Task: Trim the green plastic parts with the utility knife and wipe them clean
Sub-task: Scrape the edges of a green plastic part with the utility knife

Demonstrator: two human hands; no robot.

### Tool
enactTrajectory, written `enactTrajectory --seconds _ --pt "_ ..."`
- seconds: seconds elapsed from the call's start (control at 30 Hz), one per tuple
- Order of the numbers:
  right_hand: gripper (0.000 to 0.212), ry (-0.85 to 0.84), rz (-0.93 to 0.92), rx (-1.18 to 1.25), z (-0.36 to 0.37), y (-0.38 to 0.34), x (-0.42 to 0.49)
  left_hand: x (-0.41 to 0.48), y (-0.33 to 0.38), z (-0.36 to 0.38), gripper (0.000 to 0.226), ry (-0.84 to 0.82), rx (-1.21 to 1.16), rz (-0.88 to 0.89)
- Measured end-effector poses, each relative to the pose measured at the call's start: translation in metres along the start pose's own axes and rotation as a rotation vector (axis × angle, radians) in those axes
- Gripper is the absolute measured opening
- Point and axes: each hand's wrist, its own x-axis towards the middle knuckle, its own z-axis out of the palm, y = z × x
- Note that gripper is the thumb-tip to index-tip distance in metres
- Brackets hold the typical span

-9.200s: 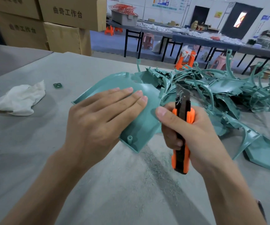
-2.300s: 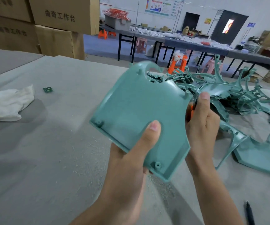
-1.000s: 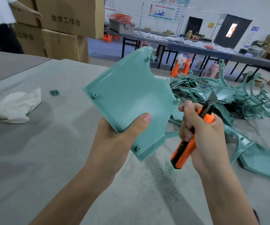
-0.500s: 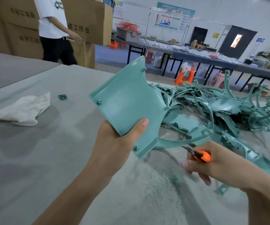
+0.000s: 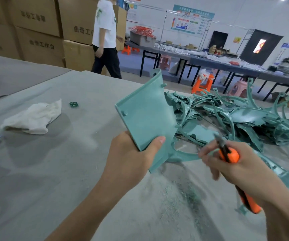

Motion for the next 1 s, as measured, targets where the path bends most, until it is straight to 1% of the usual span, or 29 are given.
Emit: enactTrajectory --seconds 0.03,0.07,0.1,0.13,0.17,0.27,0.3,0.33,0.4,0.43,0.5,0.63,0.7,0.9,1.0 --pt "0.011 0.062 -0.035 0.091 0.004 -0.006 0.000 0.000 -0.003 0.002 0.009 0.043 0.103 0.055" --pt "0.006 0.090 -0.061 0.196 0.008 -0.012 -0.001 0.000 -0.005 0.003 0.016 0.102 0.251 0.145" --pt "0.009 0.095 -0.078 0.291 0.013 -0.017 -0.002 -0.001 -0.007 0.005 0.023 0.144 0.407 0.234" --pt "0.018 0.091 -0.092 0.368 0.018 -0.022 -0.004 -0.002 -0.004 0.004 0.021 0.154 0.539 0.316" --pt "0.026 0.083 -0.107 0.421 0.023 -0.025 -0.005 -0.003 -0.002 0.004 0.017 0.145 0.634 0.373" --pt "0.046 0.061 -0.181 0.566 0.037 -0.034 -0.008 -0.008 -0.006 0.005 0.034 0.022 0.804 0.429" --pt "0.050 0.059 -0.195 0.606 0.040 -0.036 -0.009 -0.008 -0.007 0.004 0.037 0.022 0.842 0.433" --pt "0.047 0.073 -0.194 0.618 0.041 -0.038 -0.010 -0.008 -0.007 0.004 0.039 0.039 0.880 0.433" --pt "0.029 0.109 -0.157 0.555 0.040 -0.039 -0.010 -0.007 -0.008 0.004 0.043 0.110 0.963 0.480" --pt "0.023 0.126 -0.128 0.530 0.039 -0.039 -0.010 -0.006 -0.008 0.003 0.046 0.141 0.987 0.505" --pt "0.020 0.112 -0.090 0.566 0.037 -0.039 -0.009 -0.004 -0.008 0.002 0.049 0.185 0.991 0.541" --pt "0.013 -0.031 -0.066 0.766 0.037 -0.041 -0.008 -0.003 -0.009 0.003 0.048 0.196 0.942 0.587" --pt "0.013 -0.057 -0.058 0.827 0.037 -0.038 -0.007 -0.003 -0.010 0.005 0.050 0.186 0.928 0.623" --pt "0.022 -0.010 -0.091 0.797 0.035 -0.032 -0.003 -0.003 -0.012 0.008 0.052 0.190 0.912 0.674" --pt "0.025 0.042 -0.084 0.731 0.035 -0.031 -0.002 -0.001 -0.012 0.008 0.051 0.193 0.868 0.650"
